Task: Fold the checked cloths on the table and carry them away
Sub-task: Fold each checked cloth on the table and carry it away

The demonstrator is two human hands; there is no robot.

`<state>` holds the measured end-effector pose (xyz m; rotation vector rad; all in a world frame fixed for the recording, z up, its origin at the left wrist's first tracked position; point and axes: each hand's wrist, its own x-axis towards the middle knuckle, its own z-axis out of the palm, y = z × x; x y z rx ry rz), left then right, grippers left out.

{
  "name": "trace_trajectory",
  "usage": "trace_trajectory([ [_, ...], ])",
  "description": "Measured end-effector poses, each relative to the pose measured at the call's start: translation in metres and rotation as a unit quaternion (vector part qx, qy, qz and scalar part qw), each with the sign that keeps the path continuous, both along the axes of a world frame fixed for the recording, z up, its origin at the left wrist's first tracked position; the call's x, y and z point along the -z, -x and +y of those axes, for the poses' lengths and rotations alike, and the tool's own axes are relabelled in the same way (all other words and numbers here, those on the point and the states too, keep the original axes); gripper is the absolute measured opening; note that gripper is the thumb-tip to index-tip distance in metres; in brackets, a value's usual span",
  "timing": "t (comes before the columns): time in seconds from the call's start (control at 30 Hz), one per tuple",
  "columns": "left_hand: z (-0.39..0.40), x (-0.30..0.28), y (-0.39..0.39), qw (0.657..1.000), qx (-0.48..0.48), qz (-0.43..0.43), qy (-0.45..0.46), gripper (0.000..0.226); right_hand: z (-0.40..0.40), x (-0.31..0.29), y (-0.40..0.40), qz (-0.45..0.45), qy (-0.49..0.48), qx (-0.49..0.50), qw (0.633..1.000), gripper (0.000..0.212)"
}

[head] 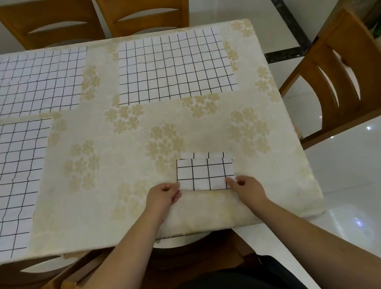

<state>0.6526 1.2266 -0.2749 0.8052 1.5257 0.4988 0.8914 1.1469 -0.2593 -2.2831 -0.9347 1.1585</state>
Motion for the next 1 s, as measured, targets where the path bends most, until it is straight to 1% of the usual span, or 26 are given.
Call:
trace_trajectory([
  [0.1,0.004,-0.005,-0.007,1.000,0.006,0.007,-0.012,0.012,0.002,-0.003,-0.001,-0.021,0.027,-0.007,0.999,0.047],
  [0.2,0.008,-0.005,-0.010,0.998,0.038,0.028,-0.034,0.019,0.005,-0.003,-0.003,-0.034,0.042,-0.012,0.998,0.048],
  [0.27,0.010,-0.004,-0.011,0.996,0.063,0.048,-0.049,0.024,0.005,-0.002,-0.005,-0.037,0.039,-0.009,0.999,0.046],
  [0.33,0.012,-0.002,-0.011,0.990,0.087,0.086,-0.066,0.027,0.005,-0.001,-0.006,-0.043,0.032,-0.004,0.999,0.043],
  [0.47,0.014,-0.001,-0.012,0.979,0.143,0.121,-0.081,0.025,0.007,0.004,-0.009,-0.046,0.024,0.017,0.998,0.042],
  [0.6,0.018,0.001,-0.012,0.949,0.204,0.209,-0.120,0.028,0.010,0.008,-0.011,-0.038,0.014,0.037,0.998,0.036],
  [0.67,0.020,0.003,-0.014,0.935,0.226,0.237,-0.137,0.024,0.011,0.008,-0.011,-0.042,0.011,0.041,0.998,0.032],
  [0.8,0.019,0.004,-0.016,0.918,0.253,0.263,-0.157,0.016,0.012,0.009,-0.012,-0.063,0.016,0.030,0.997,0.031],
  [0.87,0.016,0.005,-0.015,0.916,0.254,0.264,-0.167,0.013,0.010,0.009,-0.012,-0.063,0.017,0.032,0.997,0.030],
  [0.93,0.014,0.004,-0.015,0.916,0.242,0.259,-0.190,0.017,0.010,0.009,-0.012,-0.070,0.013,0.033,0.997,0.030],
  [0.97,0.013,0.005,-0.015,0.903,0.245,0.272,-0.227,0.021,0.010,0.009,-0.012,-0.075,0.011,0.032,0.997,0.030],
  [1.0,0.012,0.007,-0.015,0.875,0.260,0.295,-0.281,0.024,0.010,0.009,-0.012,-0.081,0.008,0.033,0.996,0.030],
])
